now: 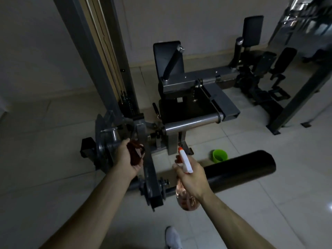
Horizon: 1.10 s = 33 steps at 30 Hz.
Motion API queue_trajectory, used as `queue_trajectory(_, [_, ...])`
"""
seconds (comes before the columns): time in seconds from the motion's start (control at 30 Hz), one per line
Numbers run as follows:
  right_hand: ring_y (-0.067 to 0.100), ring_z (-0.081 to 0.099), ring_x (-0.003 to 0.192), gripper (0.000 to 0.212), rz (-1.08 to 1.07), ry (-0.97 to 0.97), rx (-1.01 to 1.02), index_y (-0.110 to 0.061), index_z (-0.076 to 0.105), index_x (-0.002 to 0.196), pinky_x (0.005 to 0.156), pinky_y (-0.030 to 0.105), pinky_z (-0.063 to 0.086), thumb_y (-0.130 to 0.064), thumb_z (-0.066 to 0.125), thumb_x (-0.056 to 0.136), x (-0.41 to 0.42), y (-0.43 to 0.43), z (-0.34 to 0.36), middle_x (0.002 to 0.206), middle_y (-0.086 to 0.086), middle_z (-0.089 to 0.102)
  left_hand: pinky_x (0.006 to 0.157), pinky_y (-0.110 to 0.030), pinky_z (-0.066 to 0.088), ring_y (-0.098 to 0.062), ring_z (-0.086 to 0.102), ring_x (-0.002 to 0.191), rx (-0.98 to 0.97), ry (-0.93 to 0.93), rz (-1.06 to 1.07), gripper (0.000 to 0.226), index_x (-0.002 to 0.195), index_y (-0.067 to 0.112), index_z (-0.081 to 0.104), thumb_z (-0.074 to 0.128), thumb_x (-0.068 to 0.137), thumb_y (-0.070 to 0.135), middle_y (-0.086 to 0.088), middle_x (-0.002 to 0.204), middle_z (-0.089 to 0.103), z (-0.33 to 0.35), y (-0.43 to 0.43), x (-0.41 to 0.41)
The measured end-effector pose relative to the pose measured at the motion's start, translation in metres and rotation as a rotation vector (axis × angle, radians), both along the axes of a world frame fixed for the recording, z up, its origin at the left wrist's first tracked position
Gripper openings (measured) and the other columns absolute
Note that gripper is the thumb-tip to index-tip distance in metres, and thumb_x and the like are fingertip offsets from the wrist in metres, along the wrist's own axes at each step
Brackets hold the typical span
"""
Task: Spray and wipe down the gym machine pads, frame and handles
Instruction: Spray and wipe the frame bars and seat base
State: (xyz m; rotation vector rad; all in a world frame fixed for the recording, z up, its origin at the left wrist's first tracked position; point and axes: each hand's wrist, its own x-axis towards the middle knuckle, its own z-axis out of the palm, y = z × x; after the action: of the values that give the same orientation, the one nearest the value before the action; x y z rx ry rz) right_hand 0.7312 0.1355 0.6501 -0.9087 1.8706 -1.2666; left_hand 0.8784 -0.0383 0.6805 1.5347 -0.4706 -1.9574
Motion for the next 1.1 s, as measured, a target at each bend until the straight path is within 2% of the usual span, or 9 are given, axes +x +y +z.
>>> queue_trajectory(0.07, [0.008,0.069,0.09,0.015,-0.055,0.005,0.047,-0.038,0.064,0.108,0.071,0.016,0.053,-0.033,0.072,0.096,0.023,0.022,-0.017,0.098,-0.007,0.072,0.049,-0.02,0.043,-0.017,0.064,0.073,0.02,-0.006,-0.031,0.035,0.117,0.019,0.064,0.058,0.096,0.048,-0.003,0.093,0.071,-0.004,0.014,0.015])
queue_trajectory(0.2, [0.021,0.072,0.079,0.007,-0.134,-0.049,0.134,-0.039,0.067,0.102,0.069,0.042,0.064,-0.038,0.071,0.096,0.059,0.061,-0.036,0.092,0.001,0.073,0.056,-0.025,0.039,-0.016,0.062,0.068,0.045,0.003,-0.197,0.038,0.116,0.017,0.067,0.058,0.095,0.047,-0.002,0.091,0.073,-0.016,0.044,0.033])
queue_trajectory(0.37, [0.023,0.071,0.078,0.012,-0.16,-0.012,0.194,-0.042,0.061,0.1,0.071,0.037,0.065,-0.031,0.067,0.099,0.085,0.08,-0.039,0.093,0.002,0.07,0.054,-0.025,0.039,-0.017,0.061,0.071,0.026,-0.024,-0.182,0.042,0.118,0.017,0.066,0.057,0.094,0.05,-0.002,0.093,0.072,-0.02,0.042,0.054])
queue_trajectory(0.43, [0.021,0.071,0.076,0.01,-0.11,0.046,0.227,-0.039,0.063,0.107,0.073,0.042,0.064,-0.036,0.067,0.098,0.098,0.074,-0.038,0.092,-0.002,0.07,0.053,-0.024,0.04,-0.017,0.06,0.074,0.003,-0.06,-0.103,0.046,0.122,0.017,0.066,0.058,0.093,0.051,-0.003,0.1,0.071,-0.02,0.026,0.07])
queue_trajectory(0.53, [0.02,0.07,0.074,0.017,-0.085,0.128,0.255,-0.051,0.062,0.104,0.072,0.049,0.062,-0.051,0.062,0.087,0.134,0.051,-0.038,0.09,-0.004,0.069,0.052,-0.024,0.041,-0.017,0.06,0.077,-0.014,-0.065,-0.11,0.055,0.132,0.019,0.063,0.057,0.091,0.055,-0.003,0.108,0.07,-0.025,-0.002,0.106])
queue_trajectory(0.67, [0.018,0.068,0.072,0.029,-0.043,0.179,0.292,-0.036,0.061,0.104,0.071,0.05,0.061,-0.058,0.055,0.085,0.199,0.011,-0.045,0.086,-0.002,0.068,0.048,-0.021,0.039,-0.016,0.058,0.07,0.015,-0.04,-0.264,0.062,0.137,0.018,0.062,0.056,0.089,0.056,-0.003,0.106,0.069,-0.043,-0.029,0.152])
queue_trajectory(0.77, [0.018,0.068,0.071,0.023,-0.121,0.157,0.338,-0.039,0.057,0.1,0.069,0.048,0.062,-0.057,0.055,0.086,0.249,-0.018,-0.059,0.084,-0.005,0.067,0.051,-0.024,0.043,-0.018,0.062,0.076,0.058,-0.05,-0.371,0.062,0.135,0.017,0.063,0.064,0.087,0.056,-0.006,0.109,0.07,-0.06,-0.045,0.184])
queue_trajectory(0.9, [0.022,0.07,0.066,0.018,-0.338,0.103,0.355,-0.044,0.049,0.1,0.066,0.051,0.062,-0.054,0.057,0.087,0.298,-0.038,-0.068,0.088,-0.005,0.066,0.045,-0.021,0.047,-0.017,0.065,0.071,0.105,-0.082,-0.487,0.057,0.126,0.014,0.064,0.069,0.088,0.057,-0.007,0.09,0.069,-0.076,-0.059,0.22])
queue_trajectory(1.1, [0.022,0.07,0.055,0.016,-0.454,0.093,0.371,-0.02,0.059,0.089,0.061,0.051,0.061,-0.035,0.058,0.094,0.331,-0.044,-0.058,0.075,0.004,0.067,0.046,-0.026,0.052,-0.02,0.067,0.072,0.192,-0.038,-0.584,0.062,0.129,0.014,0.06,0.067,0.089,0.061,-0.015,0.105,0.068,-0.086,-0.057,0.242])
